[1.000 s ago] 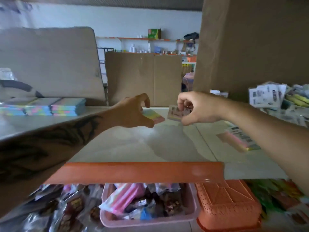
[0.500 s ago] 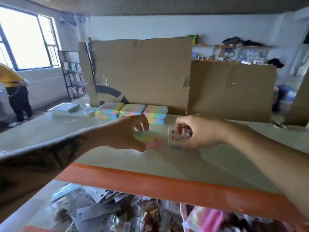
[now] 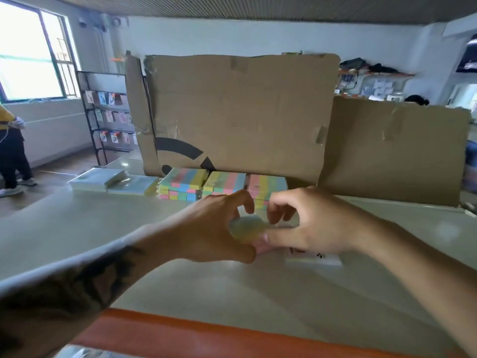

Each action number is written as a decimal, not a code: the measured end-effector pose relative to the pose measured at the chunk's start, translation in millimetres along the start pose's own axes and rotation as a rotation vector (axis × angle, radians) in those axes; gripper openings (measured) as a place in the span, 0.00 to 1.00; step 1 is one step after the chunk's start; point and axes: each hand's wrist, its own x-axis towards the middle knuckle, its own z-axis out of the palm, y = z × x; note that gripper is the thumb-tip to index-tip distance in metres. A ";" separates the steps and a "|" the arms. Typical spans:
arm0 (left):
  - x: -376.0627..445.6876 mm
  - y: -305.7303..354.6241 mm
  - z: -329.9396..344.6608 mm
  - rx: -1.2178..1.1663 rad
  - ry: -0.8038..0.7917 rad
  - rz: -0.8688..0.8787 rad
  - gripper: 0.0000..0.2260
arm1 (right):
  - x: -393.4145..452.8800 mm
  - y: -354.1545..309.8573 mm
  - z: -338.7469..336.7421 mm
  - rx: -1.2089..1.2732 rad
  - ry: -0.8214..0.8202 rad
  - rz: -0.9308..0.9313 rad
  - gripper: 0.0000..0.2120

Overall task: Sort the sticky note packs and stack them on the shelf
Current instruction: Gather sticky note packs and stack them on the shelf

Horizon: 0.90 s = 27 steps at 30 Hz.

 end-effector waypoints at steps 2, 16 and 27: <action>-3.6 1.2 1.1 0.008 0.095 0.022 0.29 | 0.1 6.6 9.2 0.150 0.096 -0.015 0.15; -8.6 -17.2 3.6 -0.119 0.158 0.175 0.49 | -1.8 26.9 17.3 0.755 0.224 0.022 0.06; -7.5 -15.4 3.3 -0.123 0.259 0.166 0.34 | -14.6 28.4 6.0 0.118 0.115 -0.215 0.30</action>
